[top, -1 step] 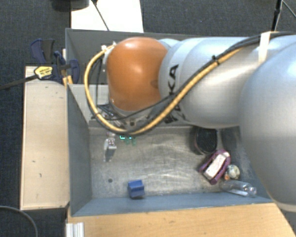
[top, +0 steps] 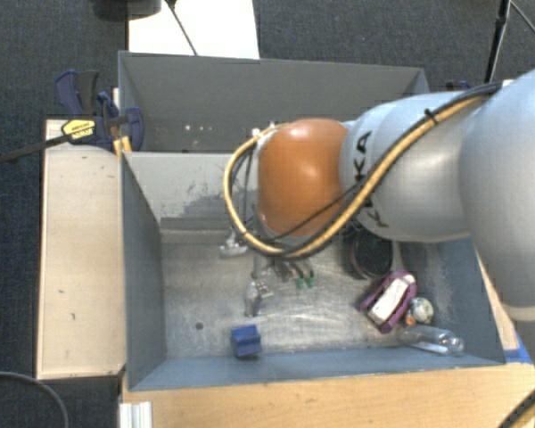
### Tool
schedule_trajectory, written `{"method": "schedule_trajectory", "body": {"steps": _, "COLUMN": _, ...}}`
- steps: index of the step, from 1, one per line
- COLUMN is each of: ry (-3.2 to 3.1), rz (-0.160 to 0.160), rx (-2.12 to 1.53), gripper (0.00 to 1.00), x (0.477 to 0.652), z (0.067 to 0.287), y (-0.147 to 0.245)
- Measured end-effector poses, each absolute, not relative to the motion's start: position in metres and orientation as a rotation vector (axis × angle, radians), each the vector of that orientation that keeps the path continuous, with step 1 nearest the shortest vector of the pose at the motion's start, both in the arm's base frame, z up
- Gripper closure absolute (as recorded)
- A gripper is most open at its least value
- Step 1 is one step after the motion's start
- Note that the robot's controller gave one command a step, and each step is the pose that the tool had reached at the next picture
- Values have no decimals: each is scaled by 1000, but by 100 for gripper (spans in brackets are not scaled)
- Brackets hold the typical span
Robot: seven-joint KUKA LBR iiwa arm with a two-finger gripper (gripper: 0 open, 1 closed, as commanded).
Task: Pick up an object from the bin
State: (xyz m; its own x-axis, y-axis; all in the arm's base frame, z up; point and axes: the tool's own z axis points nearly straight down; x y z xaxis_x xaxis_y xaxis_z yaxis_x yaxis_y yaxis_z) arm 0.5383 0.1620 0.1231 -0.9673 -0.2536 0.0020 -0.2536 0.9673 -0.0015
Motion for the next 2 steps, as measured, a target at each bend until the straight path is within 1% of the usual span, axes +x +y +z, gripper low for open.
{"method": "schedule_trajectory", "body": {"steps": 1, "ry": -3120, "rz": 6, "rx": 308, "gripper": 0, "x": 478, "z": 114, "y": 84}}
{"method": "schedule_trajectory", "body": {"steps": 2, "ry": -3135, "rz": -7, "rx": 249, "gripper": 0, "x": 501, "z": 81, "y": 161}}
